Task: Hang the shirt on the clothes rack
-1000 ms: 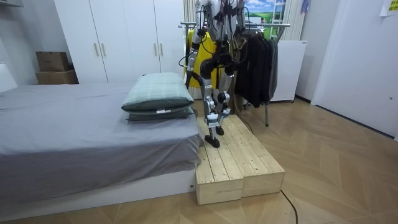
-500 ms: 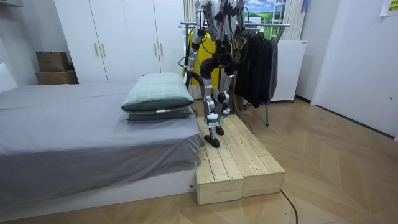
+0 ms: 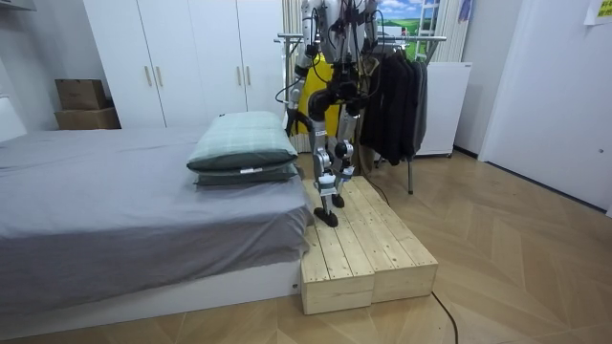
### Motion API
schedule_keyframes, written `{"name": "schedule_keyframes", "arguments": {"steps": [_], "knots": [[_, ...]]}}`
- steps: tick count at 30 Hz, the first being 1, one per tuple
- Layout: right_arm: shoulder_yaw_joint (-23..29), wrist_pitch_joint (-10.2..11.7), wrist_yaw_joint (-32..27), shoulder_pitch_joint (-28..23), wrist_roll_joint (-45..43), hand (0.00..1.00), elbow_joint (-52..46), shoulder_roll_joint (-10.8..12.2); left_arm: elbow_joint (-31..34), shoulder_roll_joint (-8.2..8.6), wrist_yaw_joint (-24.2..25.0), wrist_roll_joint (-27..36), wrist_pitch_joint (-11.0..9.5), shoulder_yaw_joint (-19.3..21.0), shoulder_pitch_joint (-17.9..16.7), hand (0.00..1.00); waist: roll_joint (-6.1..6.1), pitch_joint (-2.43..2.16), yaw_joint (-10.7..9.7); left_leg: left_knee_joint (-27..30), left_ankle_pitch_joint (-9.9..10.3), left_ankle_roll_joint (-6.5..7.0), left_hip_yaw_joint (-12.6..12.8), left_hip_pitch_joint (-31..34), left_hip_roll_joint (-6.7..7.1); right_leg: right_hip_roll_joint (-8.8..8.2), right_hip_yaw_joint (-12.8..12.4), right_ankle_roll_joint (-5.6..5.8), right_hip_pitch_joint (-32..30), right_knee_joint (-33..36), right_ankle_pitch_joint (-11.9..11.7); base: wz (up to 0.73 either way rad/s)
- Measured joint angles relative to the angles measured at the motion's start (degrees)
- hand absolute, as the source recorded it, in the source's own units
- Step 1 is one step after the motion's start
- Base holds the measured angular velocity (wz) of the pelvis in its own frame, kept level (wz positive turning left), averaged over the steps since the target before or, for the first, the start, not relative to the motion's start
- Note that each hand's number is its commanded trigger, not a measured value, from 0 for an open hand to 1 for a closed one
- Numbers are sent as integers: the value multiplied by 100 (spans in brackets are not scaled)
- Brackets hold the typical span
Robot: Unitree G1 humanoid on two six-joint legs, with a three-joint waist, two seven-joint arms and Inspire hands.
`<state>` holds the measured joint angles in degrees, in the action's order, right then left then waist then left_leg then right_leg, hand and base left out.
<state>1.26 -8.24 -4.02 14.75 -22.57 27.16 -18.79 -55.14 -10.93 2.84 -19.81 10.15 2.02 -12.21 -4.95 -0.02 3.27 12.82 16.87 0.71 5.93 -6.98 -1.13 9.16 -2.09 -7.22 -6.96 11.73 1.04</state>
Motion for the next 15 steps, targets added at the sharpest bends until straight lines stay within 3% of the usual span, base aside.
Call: {"name": "schedule_keyframes", "arguments": {"steps": [3,8,13,15], "knots": [[0,14,4,0,24,100,91,0,2,0,12,-4,42,0,3,0,2,-28,4,4,0,0,0,-11,0,-2,0,-5,12,1,-4,0],[0,19,38,0,39,100,148,1,1,-1,26,-3,49,1,5,0,3,-27,10,13,0,0,17,-21,4,-7,1,-1,25,4,-6,0],[-3,299,-21,0,225,100,413,20,-48,-10,5,14,14,-15,50,0,13,52,11,19,2,0,12,-70,0,-7,4,6,88,-12,-10,0],[-4,360,-37,0,219,100,442,25,-94,-14,-3,17,13,-20,89,0,17,60,11,23,4,0,13,-63,-4,-7,11,9,88,-15,-12,0]]}}
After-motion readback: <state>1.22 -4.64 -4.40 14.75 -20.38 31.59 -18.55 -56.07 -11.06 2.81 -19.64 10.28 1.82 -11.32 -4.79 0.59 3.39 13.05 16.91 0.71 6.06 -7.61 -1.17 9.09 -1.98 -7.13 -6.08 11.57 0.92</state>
